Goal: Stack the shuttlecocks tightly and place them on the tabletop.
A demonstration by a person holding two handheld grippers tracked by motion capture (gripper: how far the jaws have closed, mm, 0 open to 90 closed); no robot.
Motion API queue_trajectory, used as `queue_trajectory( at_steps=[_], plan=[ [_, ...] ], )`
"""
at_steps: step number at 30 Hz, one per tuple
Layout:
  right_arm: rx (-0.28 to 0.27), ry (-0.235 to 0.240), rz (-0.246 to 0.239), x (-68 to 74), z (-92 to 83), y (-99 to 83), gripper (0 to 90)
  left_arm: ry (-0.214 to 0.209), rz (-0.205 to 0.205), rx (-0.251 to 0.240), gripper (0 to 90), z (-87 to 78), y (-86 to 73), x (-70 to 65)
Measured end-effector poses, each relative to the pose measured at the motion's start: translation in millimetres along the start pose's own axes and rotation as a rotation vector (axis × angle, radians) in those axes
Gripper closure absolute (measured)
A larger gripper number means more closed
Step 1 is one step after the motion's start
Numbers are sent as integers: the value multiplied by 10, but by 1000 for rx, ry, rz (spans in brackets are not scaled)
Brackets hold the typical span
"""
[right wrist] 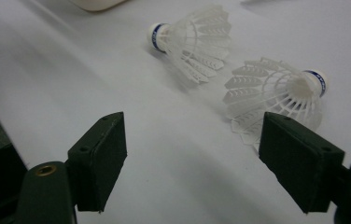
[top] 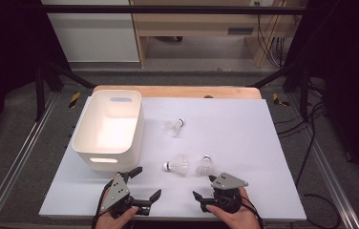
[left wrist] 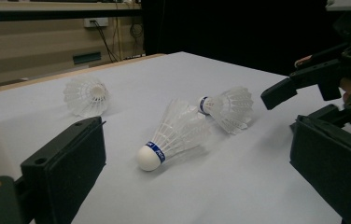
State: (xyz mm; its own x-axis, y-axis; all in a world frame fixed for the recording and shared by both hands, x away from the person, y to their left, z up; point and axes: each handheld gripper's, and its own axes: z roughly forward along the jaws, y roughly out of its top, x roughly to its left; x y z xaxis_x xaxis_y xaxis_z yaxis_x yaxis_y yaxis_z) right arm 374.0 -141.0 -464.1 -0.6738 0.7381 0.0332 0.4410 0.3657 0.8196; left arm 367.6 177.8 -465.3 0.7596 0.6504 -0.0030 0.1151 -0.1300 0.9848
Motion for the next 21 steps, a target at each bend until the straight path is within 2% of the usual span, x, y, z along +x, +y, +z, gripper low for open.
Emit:
queue_trajectory(
  at_steps=[4, 10, 16, 21],
  plan=[
    [28, -50, 35, 5, 144, 27, 278, -2, 3, 4, 31, -1, 0, -1],
    [30, -129, 82, 34, 334, 78, 303, -8, 1, 0, 31, 5, 1, -9],
    [24, -168, 109, 16, 442, 121, 325, -13, 2, -1, 31, 6, 2, -10],
    [32, -216, 111, 5, 533, 134, 336, -18, 7, 1, 31, 14, 2, -23]
  ],
)
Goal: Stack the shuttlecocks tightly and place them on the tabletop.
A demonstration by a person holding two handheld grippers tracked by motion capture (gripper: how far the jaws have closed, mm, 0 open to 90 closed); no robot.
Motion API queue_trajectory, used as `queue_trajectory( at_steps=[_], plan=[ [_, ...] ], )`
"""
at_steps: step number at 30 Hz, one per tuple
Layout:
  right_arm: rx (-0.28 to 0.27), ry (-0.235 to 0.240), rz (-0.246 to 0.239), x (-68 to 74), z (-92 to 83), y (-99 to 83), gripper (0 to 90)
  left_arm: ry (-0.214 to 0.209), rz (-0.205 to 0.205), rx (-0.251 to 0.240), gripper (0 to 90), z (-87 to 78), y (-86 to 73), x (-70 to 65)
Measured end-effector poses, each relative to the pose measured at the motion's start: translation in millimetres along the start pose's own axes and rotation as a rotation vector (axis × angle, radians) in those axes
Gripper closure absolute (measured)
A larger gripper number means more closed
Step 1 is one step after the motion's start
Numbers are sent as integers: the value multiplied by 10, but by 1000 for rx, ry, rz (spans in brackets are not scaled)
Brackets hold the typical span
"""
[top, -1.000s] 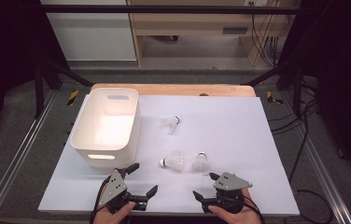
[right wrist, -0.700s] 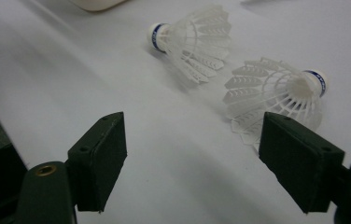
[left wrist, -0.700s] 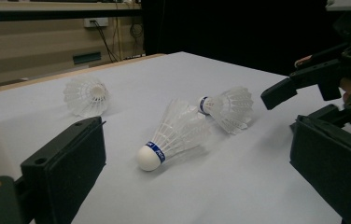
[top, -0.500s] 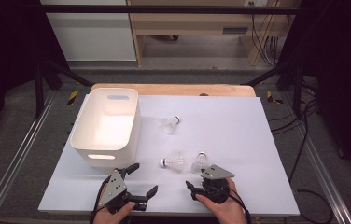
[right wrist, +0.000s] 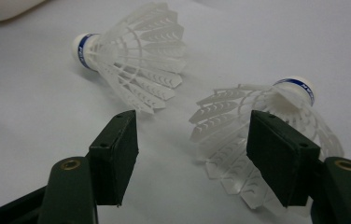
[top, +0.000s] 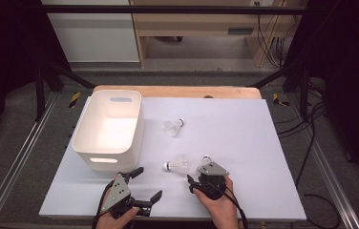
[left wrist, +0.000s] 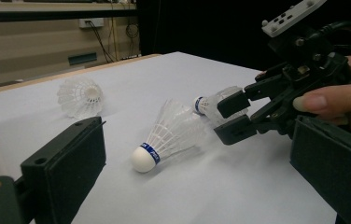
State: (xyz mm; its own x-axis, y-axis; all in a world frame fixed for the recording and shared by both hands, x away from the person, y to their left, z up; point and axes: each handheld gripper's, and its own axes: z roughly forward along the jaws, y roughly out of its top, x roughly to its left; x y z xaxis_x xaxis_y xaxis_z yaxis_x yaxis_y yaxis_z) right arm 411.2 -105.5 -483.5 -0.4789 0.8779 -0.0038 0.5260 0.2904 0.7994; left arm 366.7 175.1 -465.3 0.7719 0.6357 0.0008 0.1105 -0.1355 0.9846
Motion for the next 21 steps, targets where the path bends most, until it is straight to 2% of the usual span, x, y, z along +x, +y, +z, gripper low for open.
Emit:
queue_trajectory(
  at_steps=[8, 14, 17, 21],
  plan=[
    [2, -76, 14, -2, 80, 4, 376, -5, 5, 2, 31, 1, 2, -7],
    [-5, -107, 12, -25, 50, 6, 548, -6, 5, 1, 31, 2, 3, -9],
    [-11, -101, 21, -69, 9, -2, 670, -8, 4, 1, 31, 6, 2, -16],
    [-8, -93, 8, -114, -40, -21, 791, -9, 5, 3, 31, 9, 2, -21]
  ],
)
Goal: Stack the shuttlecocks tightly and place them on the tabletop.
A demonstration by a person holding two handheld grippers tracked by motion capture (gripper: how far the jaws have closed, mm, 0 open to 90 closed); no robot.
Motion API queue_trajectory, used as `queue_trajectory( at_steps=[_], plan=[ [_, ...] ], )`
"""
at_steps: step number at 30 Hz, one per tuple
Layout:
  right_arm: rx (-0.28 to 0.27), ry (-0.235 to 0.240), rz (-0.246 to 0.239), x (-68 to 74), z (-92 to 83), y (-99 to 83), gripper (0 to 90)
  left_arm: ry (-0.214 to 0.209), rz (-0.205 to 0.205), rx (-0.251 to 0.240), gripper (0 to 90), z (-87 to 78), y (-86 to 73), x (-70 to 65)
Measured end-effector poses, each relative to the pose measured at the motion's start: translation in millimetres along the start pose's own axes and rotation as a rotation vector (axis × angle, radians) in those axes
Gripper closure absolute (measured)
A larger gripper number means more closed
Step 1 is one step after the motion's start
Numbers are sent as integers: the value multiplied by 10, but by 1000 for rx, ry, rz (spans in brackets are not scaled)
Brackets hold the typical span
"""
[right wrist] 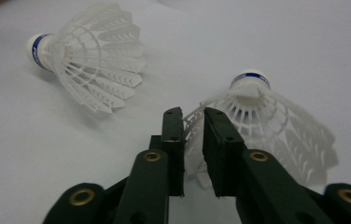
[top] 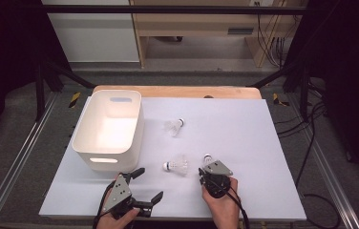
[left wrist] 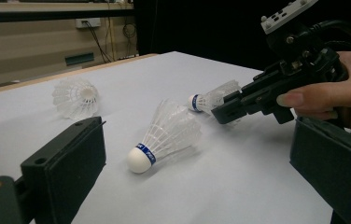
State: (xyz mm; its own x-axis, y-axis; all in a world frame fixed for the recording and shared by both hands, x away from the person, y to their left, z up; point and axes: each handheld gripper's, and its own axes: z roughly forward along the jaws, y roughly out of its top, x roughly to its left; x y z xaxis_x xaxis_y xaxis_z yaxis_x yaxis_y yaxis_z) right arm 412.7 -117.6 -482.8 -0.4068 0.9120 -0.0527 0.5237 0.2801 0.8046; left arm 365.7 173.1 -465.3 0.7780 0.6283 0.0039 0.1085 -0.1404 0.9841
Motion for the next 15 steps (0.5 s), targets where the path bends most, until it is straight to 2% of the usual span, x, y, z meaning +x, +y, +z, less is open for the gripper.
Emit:
queue_trajectory(
  at_steps=[5, 9, 15],
  plan=[
    [0, 13, 2, -96, -49, -40, 890, 0, -1, 2, 31, 1, -2, 1],
    [-3, 34, 10, -215, -92, -58, 900, 1, -1, 4, 31, 4, -4, 1],
    [-30, 110, -3, -418, -183, -26, 900, 6, -3, 7, 32, 4, -9, 10]
  ],
)
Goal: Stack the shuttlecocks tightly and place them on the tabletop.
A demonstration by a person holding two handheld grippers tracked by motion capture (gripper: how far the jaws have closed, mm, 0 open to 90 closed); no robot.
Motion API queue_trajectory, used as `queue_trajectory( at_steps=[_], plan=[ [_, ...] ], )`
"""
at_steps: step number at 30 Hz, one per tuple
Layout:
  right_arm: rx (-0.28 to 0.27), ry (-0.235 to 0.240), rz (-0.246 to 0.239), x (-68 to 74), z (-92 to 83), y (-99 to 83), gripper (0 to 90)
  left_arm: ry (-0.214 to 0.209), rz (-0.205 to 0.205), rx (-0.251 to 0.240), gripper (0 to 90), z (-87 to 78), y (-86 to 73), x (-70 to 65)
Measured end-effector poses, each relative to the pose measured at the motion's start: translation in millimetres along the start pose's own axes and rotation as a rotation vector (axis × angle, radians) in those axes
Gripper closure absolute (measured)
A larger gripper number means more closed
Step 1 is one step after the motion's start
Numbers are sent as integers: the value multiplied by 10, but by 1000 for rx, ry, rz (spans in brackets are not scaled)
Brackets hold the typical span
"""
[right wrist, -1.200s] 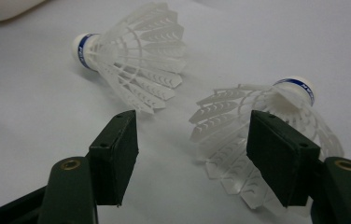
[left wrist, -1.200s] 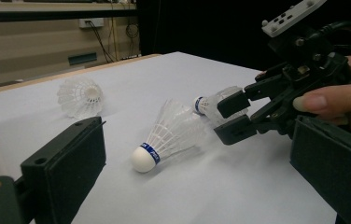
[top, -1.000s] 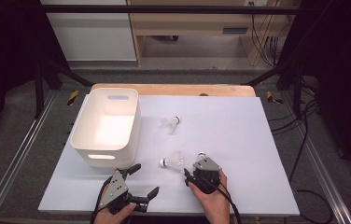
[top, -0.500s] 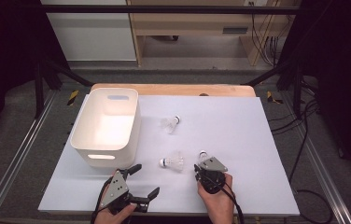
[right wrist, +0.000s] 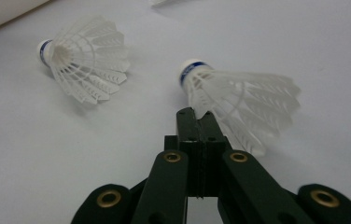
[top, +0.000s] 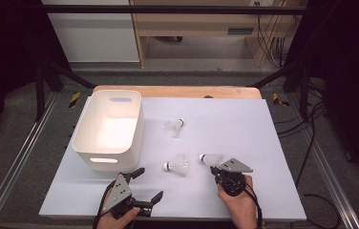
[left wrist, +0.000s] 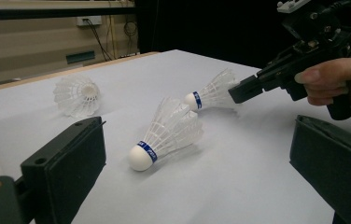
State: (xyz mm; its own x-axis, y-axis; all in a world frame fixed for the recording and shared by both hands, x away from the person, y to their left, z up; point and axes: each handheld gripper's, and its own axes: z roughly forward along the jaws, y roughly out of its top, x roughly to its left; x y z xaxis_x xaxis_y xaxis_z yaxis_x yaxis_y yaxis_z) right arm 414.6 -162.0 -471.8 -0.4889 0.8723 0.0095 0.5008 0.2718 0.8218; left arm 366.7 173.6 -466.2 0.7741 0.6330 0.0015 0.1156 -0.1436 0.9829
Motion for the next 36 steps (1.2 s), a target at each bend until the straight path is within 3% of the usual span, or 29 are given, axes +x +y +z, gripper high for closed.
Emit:
queue_trajectory(
  at_steps=[6, 11, 16, 36],
  plan=[
    [-2, 128, -60, -84, -1, 59, 900, 5, -1, 7, 32, 3, -6, 5],
    [-7, 240, -122, -15, 43, 100, 900, 9, -1, 9, 32, 2, -9, 11],
    [3, 304, -177, 88, 137, 130, 900, 10, 1, 14, 32, -2, -10, 18],
    [9, 406, -268, 291, 333, 207, 900, 9, -4, 16, 33, 2, -14, 20]
  ],
)
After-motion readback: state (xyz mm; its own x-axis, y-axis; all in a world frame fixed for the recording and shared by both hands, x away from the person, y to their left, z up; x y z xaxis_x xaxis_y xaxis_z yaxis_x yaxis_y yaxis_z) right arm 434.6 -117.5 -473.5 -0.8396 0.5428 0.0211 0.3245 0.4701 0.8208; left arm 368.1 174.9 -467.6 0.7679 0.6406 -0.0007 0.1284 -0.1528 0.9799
